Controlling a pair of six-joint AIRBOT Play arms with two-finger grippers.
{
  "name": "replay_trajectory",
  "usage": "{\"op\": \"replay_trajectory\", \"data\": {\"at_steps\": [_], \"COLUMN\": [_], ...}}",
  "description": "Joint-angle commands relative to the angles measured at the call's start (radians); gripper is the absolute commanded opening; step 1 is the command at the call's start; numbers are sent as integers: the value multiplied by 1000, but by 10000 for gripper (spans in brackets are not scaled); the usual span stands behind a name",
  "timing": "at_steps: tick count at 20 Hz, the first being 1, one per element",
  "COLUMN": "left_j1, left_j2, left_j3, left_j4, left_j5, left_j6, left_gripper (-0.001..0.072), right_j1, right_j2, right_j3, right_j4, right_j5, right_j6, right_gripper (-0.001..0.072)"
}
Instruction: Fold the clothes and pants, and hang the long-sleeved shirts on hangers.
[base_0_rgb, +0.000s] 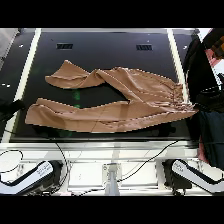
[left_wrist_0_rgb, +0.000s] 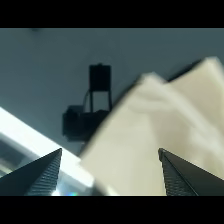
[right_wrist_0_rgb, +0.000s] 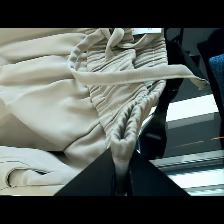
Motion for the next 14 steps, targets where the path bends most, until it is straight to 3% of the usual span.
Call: {"op": "replay_trajectory", "data": {"at_steps": [1, 2, 4, 6, 7, 8, 10, 14], "left_j1": [191, 257, 364, 425, 438, 440, 433, 397], "left_j2": [66, 68, 67, 65, 64, 64, 64, 45], "left_j3": [-65, -109, -201, -265, -283, -296, -306, -306], "left_j4": [-188, -311, -518, -591, -579, -565, -572, -540], "left_j5": [-78, -94, -99, -76, -63, -42, -10, 24], "left_j6": [270, 356, 494, 516, 516, 515, 515, 495], "left_gripper": [695, 682, 557, 484, 484, 419, 93, 92], "right_j1": [0, 0, 0, 0, 0, 0, 0, 0], "right_j2": [0, 0, 0, 0, 0, 0, 0, 0], "right_j3": [0, 0, 0, 0, 0, 0, 0, 0], "right_j4": [0, 0, 0, 0, 0, 0, 0, 0], "right_j5": [-2, -3, -13, -18, -19, -21, -26, -27], "right_j6": [1, 1, 1, 1, 1, 1, 1, 1], "right_gripper": [45, 44, 44, 44, 44, 45, 44, 44]}}
